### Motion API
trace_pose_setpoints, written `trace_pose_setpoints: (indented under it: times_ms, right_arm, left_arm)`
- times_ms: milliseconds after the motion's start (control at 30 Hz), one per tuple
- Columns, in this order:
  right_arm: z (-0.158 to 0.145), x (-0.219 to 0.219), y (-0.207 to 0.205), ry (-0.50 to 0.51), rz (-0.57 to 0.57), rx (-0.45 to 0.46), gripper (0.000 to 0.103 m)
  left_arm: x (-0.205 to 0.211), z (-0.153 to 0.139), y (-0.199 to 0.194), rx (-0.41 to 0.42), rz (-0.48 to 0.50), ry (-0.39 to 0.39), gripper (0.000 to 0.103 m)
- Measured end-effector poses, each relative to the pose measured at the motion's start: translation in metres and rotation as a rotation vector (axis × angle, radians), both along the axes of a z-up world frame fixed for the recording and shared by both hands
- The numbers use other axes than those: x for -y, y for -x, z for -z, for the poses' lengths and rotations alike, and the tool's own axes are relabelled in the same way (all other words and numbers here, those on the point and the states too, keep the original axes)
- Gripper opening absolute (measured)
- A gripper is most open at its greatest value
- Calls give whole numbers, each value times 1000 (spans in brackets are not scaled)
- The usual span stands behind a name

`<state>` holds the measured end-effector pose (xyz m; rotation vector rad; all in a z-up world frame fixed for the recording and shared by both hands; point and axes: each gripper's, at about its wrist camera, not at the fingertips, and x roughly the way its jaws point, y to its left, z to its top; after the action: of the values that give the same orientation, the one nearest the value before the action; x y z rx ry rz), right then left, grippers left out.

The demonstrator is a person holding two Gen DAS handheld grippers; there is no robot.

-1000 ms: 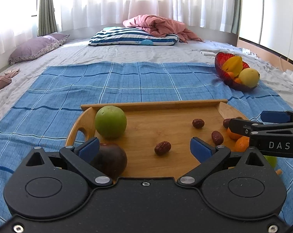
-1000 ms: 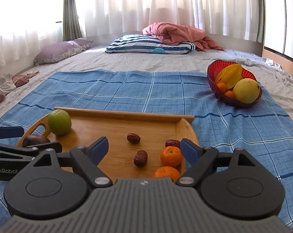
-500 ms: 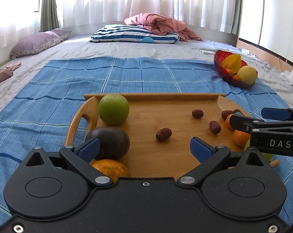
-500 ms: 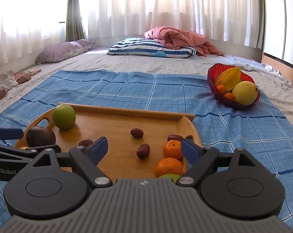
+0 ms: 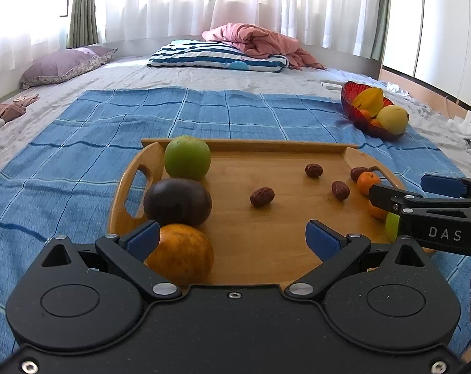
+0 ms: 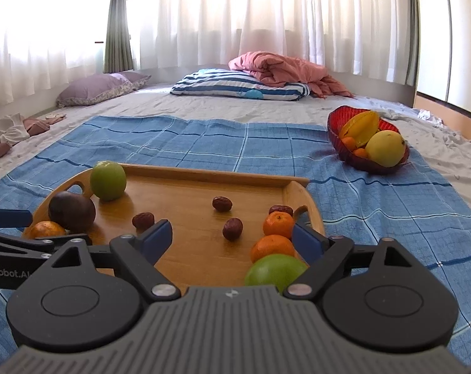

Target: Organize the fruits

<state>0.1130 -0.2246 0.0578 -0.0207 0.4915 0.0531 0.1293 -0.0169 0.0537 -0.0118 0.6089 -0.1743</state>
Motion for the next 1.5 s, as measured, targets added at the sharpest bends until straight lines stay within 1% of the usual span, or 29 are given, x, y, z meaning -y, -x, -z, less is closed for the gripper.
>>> trace_pose_setpoints:
  times_ms: [300,600,833,1033,1267,1500]
  right_arm:
    - [10,-3,23,10,27,38,92]
    - [20,0,39,2,53,44,94]
    - [30,0,52,0,69,42,96]
    - [39,-2,62,10,76,32,96]
    - [48,-4,68,2,79,11,97]
    - [59,-8,71,12,84,-1,99]
  left_arm:
    - [-5,8,18,-3,-12,12,100]
    - [-14,14,33,-2,-37,37,100]
    - [-17,20,42,2,-42,24,100]
    - [-20,29,51,21,-62,35,100]
    - [-20,40,56,8,-53,2,100]
    - [-18,49,58,-16,-47,-9,100]
